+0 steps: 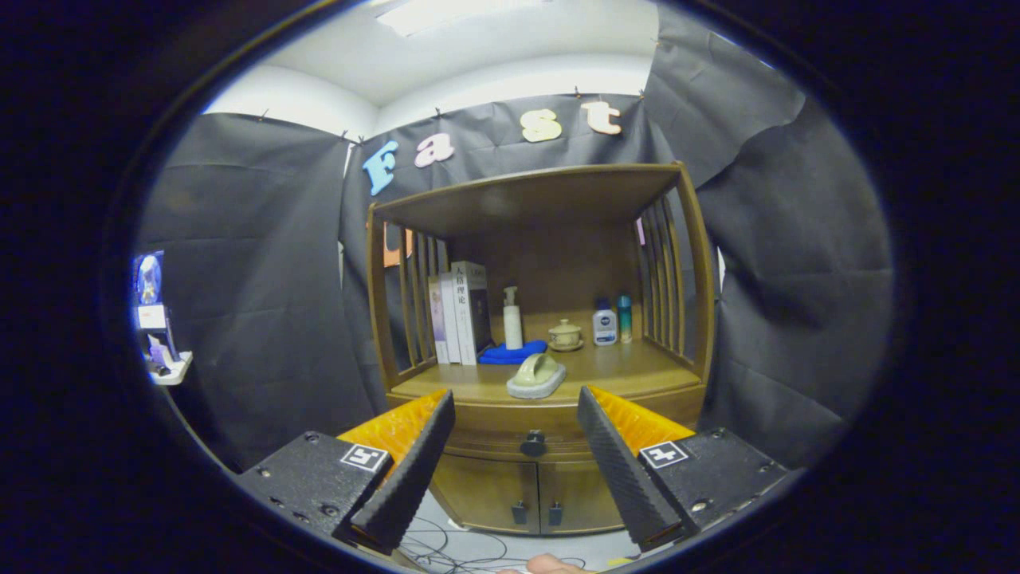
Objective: Pull open the drawer, take out the items inside it, and place them on the countertop above the cabinet.
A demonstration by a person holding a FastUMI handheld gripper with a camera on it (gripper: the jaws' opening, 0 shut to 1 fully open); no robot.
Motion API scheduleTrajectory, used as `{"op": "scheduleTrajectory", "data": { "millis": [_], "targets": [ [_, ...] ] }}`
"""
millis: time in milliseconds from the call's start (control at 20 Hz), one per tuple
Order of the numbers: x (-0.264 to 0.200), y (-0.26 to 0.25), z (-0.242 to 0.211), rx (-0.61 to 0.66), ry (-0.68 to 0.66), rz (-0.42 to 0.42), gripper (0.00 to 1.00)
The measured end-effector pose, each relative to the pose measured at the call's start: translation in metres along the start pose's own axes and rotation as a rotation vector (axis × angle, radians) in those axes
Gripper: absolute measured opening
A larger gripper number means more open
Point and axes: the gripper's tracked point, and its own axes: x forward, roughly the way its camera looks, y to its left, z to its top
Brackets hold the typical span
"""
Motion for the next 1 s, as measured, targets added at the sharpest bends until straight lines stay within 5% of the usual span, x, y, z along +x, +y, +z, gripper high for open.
{"op": "scheduleTrajectory", "data": {
  "millis": [300, 1000],
  "targets": [
    [-0.027, 0.003, 0.022, 0.030, -0.078, 0.027, 0.99],
    [-0.023, -0.019, 0.007, 0.002, -0.031, -0.090, 0.99]
  ]
}}
